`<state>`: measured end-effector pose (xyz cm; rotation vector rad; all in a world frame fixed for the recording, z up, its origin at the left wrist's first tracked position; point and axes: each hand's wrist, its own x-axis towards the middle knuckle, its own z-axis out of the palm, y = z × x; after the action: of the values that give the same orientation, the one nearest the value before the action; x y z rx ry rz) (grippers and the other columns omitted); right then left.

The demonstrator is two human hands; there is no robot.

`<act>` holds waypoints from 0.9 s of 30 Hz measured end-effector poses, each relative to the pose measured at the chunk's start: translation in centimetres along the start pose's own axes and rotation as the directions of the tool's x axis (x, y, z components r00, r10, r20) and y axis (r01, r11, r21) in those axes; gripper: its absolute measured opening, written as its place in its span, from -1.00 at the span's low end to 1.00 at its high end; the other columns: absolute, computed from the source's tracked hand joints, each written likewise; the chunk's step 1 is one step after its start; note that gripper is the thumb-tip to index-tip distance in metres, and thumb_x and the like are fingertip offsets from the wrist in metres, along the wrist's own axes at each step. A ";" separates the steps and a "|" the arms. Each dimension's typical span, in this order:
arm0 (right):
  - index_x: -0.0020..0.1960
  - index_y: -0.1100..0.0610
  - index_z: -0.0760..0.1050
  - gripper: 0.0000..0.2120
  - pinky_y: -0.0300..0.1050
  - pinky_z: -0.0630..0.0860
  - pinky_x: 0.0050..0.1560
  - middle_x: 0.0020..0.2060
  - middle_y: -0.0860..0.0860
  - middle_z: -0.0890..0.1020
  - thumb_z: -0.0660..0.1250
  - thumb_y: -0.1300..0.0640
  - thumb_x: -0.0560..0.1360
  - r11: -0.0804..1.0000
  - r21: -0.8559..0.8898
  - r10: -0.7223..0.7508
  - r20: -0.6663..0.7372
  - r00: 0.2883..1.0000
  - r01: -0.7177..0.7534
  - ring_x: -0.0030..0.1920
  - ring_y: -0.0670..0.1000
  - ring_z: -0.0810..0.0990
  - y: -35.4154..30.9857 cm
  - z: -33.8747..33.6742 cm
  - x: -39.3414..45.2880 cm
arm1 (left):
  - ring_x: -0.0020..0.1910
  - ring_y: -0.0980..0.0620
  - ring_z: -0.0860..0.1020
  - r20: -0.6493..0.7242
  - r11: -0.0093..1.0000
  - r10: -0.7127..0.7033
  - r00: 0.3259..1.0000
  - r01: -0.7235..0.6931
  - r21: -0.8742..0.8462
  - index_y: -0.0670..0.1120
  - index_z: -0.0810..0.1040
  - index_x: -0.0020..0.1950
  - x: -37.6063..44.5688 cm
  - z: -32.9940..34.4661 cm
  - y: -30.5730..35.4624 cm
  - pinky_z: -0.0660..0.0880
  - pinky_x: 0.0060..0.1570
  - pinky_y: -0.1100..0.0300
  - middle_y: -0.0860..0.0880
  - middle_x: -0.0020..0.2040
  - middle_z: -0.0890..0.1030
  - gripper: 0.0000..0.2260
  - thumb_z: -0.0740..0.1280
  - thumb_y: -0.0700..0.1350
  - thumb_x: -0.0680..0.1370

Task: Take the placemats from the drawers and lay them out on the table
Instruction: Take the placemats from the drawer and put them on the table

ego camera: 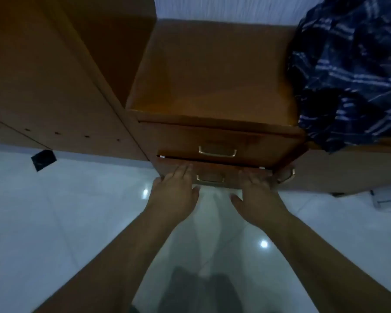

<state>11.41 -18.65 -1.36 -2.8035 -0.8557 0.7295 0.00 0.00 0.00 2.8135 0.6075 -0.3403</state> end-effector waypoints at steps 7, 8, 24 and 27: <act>0.63 0.07 -0.01 -0.25 0.12 0.20 0.48 0.58 0.02 0.15 0.16 -0.24 0.60 0.997 -0.052 -0.057 -0.004 0.998 0.056 0.57 0.10 0.10 1.3 3.5 5.9 | 0.63 0.00 0.06 -0.030 0.998 0.035 0.999 -0.033 0.058 -0.03 0.02 0.66 4.9 5.9 -1.3 0.23 0.45 -0.09 0.02 0.66 0.10 -0.38 0.08 0.17 0.67; 0.63 0.08 0.00 -0.25 0.12 0.24 0.45 0.57 0.03 0.17 0.17 -0.24 0.60 0.996 -0.065 -0.057 -0.024 0.998 0.055 0.56 0.11 0.14 1.4 3.9 6.0 | 0.63 0.00 0.06 -0.035 0.997 0.040 0.999 -0.038 0.062 -0.03 0.00 0.67 5.3 6.4 -1.5 0.23 0.45 -0.10 0.02 0.66 0.10 -0.38 0.08 0.18 0.67; 0.55 0.07 0.20 -0.17 0.07 0.39 0.37 0.45 0.02 0.31 0.20 -0.40 0.45 0.981 -0.127 -0.168 -0.161 0.972 0.149 0.43 0.09 0.32 2.6 5.7 4.6 | 0.57 -0.15 0.22 -0.042 0.996 0.074 0.996 -0.072 0.047 -0.03 0.20 0.60 5.0 9.1 -2.3 0.33 0.45 -0.13 -0.06 0.58 0.27 -0.35 0.19 0.21 0.56; 0.55 0.06 0.23 -0.20 0.02 0.36 0.38 0.44 0.01 0.34 0.19 -0.40 0.48 0.982 -0.143 -0.153 -0.193 0.969 0.126 0.42 0.08 0.33 2.3 5.9 4.5 | 0.53 -0.17 0.27 -0.030 0.997 0.069 0.997 -0.068 0.033 -0.05 0.22 0.58 4.6 9.4 -2.1 0.41 0.39 -0.10 -0.09 0.54 0.29 -0.33 0.15 0.22 0.53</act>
<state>12.97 -18.27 -8.93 -2.8277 -1.0839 0.3714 1.56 0.94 -10.57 2.8671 0.5151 -0.2961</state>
